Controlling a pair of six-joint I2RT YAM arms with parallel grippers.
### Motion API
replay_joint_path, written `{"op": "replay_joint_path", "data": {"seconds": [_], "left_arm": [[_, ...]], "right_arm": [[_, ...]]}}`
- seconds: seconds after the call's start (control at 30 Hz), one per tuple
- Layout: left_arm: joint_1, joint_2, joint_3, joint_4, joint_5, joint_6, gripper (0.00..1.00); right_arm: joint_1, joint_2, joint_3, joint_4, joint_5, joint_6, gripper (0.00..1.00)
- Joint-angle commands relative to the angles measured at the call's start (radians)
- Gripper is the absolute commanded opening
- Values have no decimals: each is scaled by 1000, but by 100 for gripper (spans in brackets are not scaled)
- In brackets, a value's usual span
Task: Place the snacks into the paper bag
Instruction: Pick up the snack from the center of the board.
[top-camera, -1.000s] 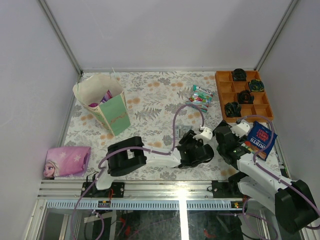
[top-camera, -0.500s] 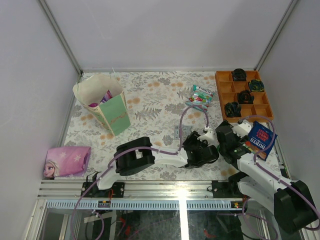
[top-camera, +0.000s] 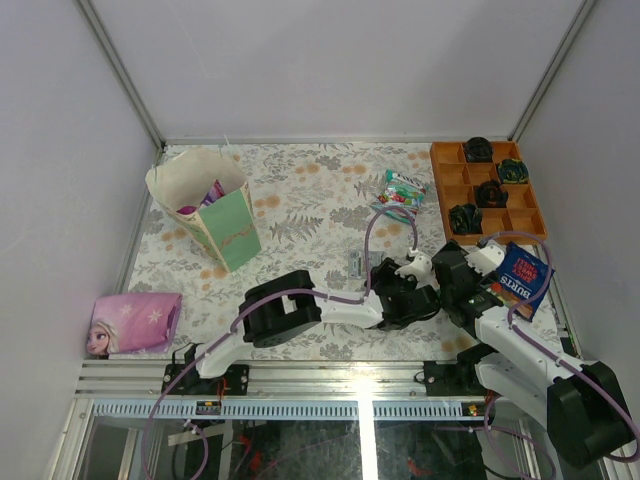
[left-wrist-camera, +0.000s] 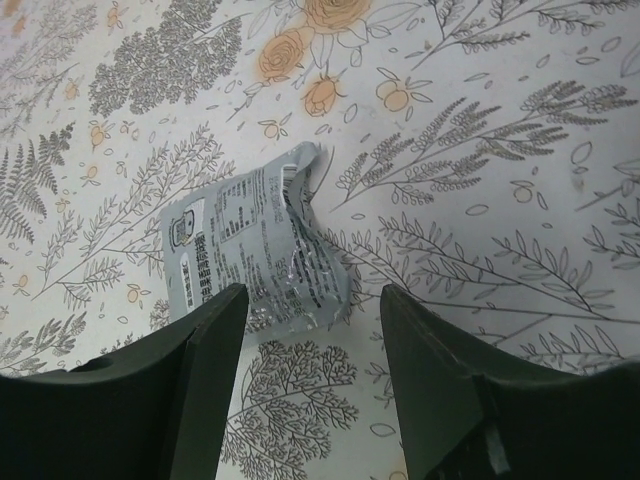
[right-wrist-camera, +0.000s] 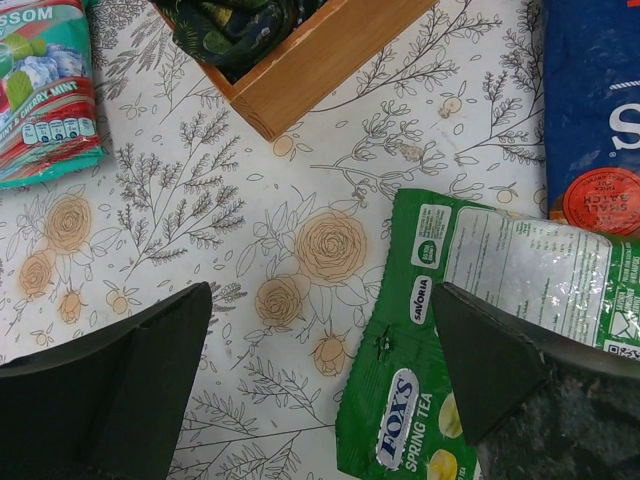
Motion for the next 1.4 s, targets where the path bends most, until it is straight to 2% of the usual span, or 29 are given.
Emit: {"op": "replay_joint_path", "data": {"seconds": [0.0, 0.33, 0.43, 0.7, 0.87, 0.97, 1.2, 1.37], "left_arm": [[20, 47, 40, -62, -54, -31, 56], [33, 127, 110, -118, -136, -16, 55], [37, 131, 106, -119, -138, -14, 52], [46, 125, 93, -118, -129, -26, 31], [47, 102, 72, -118, -135, -39, 9], [47, 84, 62, -134, -146, -57, 0], [46, -16, 12, -207, -184, -130, 0], [45, -184, -52, -297, -228, -185, 0]], "right_arm": [[-9, -6, 24, 15, 1, 15, 99], [-11, 0, 24, 23, -10, 9, 99], [-11, 1, 25, 25, -12, 9, 99], [-11, 4, 26, 25, -14, 7, 99], [-12, 6, 26, 26, -15, 7, 99], [-12, 7, 26, 28, -19, 5, 99], [-11, 8, 26, 29, -27, 5, 99], [-11, 12, 27, 32, -37, 3, 99]]}}
